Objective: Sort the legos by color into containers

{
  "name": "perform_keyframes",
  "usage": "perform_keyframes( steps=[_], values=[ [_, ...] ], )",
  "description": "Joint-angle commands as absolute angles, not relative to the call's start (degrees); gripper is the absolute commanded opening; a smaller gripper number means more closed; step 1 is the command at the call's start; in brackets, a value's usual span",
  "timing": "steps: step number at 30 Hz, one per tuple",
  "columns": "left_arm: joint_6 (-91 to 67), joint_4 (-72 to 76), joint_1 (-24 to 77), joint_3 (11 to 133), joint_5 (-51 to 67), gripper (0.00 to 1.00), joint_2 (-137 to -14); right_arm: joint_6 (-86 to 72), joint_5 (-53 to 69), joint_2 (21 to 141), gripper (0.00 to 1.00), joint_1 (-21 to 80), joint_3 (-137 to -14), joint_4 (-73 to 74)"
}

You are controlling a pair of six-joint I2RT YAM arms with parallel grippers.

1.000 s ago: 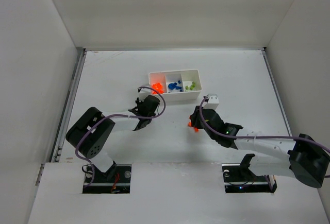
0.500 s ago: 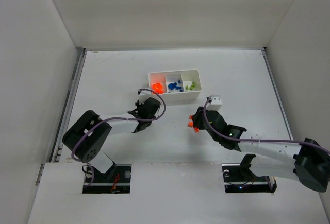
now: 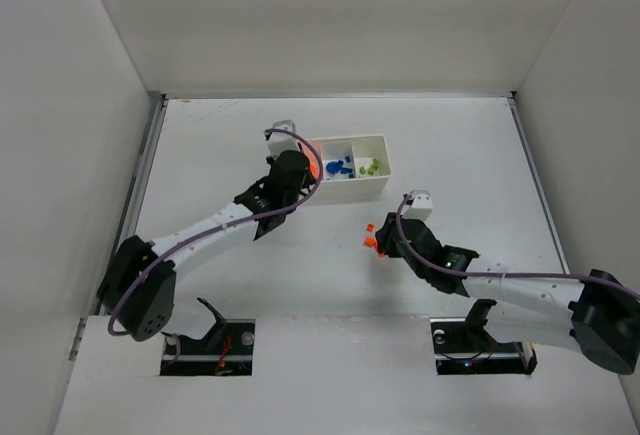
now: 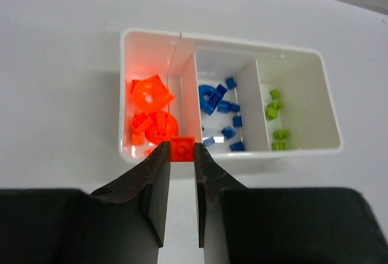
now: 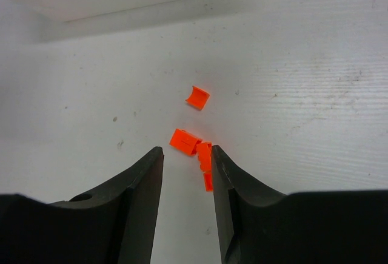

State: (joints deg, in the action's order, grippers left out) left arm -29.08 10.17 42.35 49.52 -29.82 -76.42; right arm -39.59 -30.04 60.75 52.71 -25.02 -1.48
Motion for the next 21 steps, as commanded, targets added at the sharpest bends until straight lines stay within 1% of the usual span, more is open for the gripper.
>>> perform_keyframes(
  steps=[1, 6, 11, 14, 21],
  values=[
    [-28.56, 13.27, 39.16, 53.86, -26.99, 0.12, -83.39, -41.75, -31.02, 62.57, 0.44, 53.39, -25.75, 1.66],
    [-28.3, 13.89, 36.78, 59.58, -26.72, 0.16, -92.18, -45.61, -30.67, 65.3, 0.5, 55.23, -26.19, 5.62],
    [-28.56, 14.5, 36.6, 60.21, -26.98, 0.3, -94.22, -46.06, -31.11, 68.46, 0.51, 56.56, -27.15, 5.8],
    [-28.56, 14.68, 37.31, 59.16, -26.98, 0.36, -92.21, -44.66, -30.67, 70.3, 0.51, 56.56, -28.65, 5.63],
    [-28.21, 17.57, 40.91, 50.73, -29.18, 0.37, -82.1, -42.63, -30.59, 76.63, 0.49, 54.8, -32.07, 6.42]
  ],
)
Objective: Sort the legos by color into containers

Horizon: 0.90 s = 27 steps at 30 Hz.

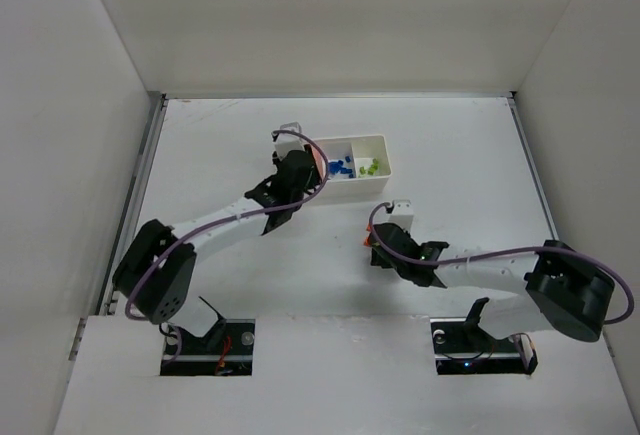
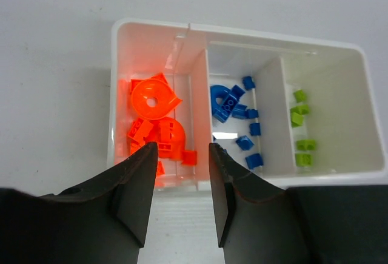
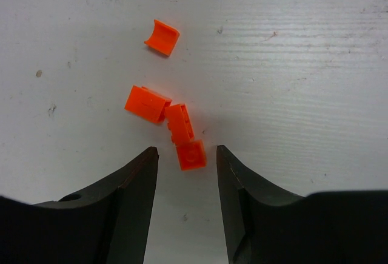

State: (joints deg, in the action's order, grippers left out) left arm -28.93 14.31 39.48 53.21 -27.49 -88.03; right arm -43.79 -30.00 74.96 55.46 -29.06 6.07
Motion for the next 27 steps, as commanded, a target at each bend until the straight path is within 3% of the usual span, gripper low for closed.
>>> perform_keyframes(
  steps=[1, 7, 15, 22, 27],
  values=[
    [-28.47, 18.1, 41.35, 49.23, -29.27, 0.37, -80.7, -42.28, -30.67, 77.42, 0.49, 54.8, -32.52, 6.24],
    [-29.53, 20.3, 43.63, 41.14, -29.0, 0.37, -72.96, -41.31, -31.11, 82.17, 0.45, 53.48, -35.24, 5.89],
    [-32.6, 20.57, 45.74, 33.23, -26.02, 0.37, -69.09, -41.57, -31.12, 80.87, 0.17, 54.0, -37.35, 7.55],
    [-34.1, 19.34, 46.01, 28.13, -24.26, 0.37, -66.01, -41.84, -31.2, 72.96, 0.15, 56.64, -40.95, 12.74],
    [-35.15, 19.51, 46.1, 23.83, -24.34, 0.37, -61.8, -36.93, -29.36, 73.99, 0.15, 55.86, -48.85, 9.77]
  ],
)
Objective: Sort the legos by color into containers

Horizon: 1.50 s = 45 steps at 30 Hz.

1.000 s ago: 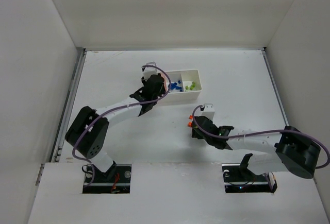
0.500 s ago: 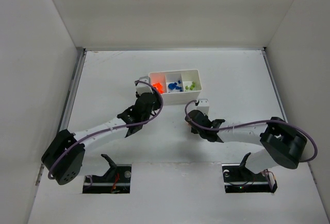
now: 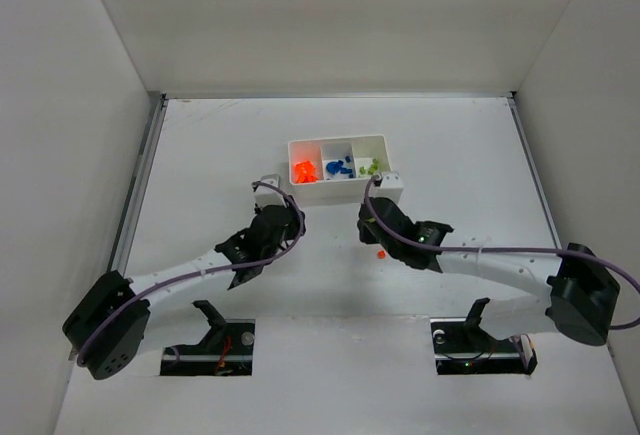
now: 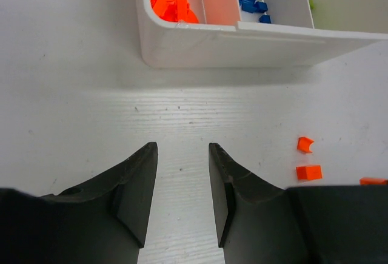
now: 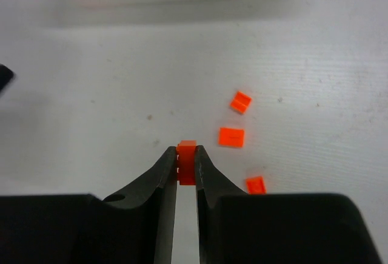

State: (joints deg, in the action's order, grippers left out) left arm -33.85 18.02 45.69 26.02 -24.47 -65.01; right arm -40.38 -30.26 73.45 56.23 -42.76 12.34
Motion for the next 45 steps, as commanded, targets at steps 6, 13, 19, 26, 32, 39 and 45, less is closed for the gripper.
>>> perform_keyframes(
  steps=[6, 13, 19, 26, 32, 39, 45],
  values=[
    [-37.62, 19.86, 46.09, 18.55, -24.08, 0.37, -57.49, -31.73, -21.9, 89.79, 0.13, 50.59, -65.89, 0.71],
    [-39.99, 20.48, 49.25, 15.38, -23.73, 0.37, -56.51, -31.82, -19.69, 105.45, 0.14, 46.28, -83.03, -0.71],
    [-40.17, 22.67, 54.35, 16.17, -24.52, 0.38, -59.32, -32.7, -18.02, 112.67, 0.26, 45.48, -90.08, 0.0],
    [-39.38, 24.95, 61.03, 20.38, -26.89, 0.39, -66.69, -32.52, -18.72, 108.21, 0.48, 45.04, -86.41, -0.96],
    [-36.31, 27.77, 66.92, 27.85, -27.33, 0.41, -77.59, -32.34, -22.84, 91.44, 0.48, 43.73, -67.71, -6.06],
    [-33.31, 28.3, 69.21, 35.94, -26.02, 0.44, -88.58, -35.85, -24.17, 72.7, 0.48, 42.49, -45.55, -7.65],
    [-33.13, 26.11, 69.83, 42.7, -26.89, 0.44, -95.61, -39.54, -25.66, 63.3, 0.5, 42.32, -33.68, -7.12]
  ],
)
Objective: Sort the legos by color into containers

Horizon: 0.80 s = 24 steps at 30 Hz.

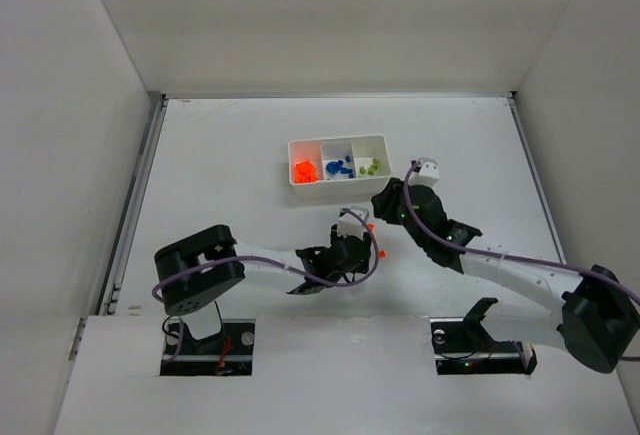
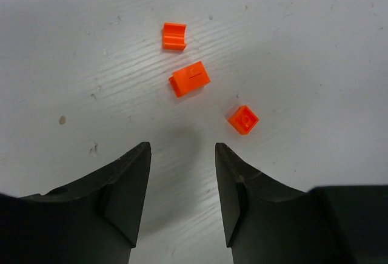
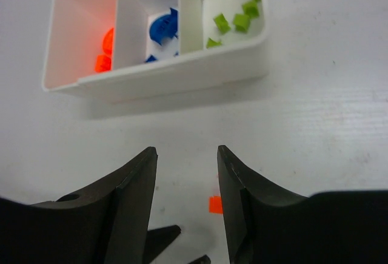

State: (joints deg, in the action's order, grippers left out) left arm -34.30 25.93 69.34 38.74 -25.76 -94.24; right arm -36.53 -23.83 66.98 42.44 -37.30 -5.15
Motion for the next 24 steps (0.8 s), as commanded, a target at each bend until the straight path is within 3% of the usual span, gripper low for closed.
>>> perform_keyframes(
  steps=[1, 16, 24],
  values=[
    [-33.05, 25.93, 69.83, 43.67, -27.24, 0.44, -96.76, -40.33, -25.75, 61.54, 0.51, 42.06, -31.57, -6.86],
    [-31.2, 21.01, 67.19, 52.73, -32.43, 0.43, -107.05, -44.82, -25.4, 52.12, 0.52, 41.35, -21.63, -3.95],
    [-30.94, 20.57, 67.1, 54.05, -31.99, 0.29, -108.63, -44.82, -23.82, 52.12, 0.52, 39.16, -19.95, -5.62]
  ],
)
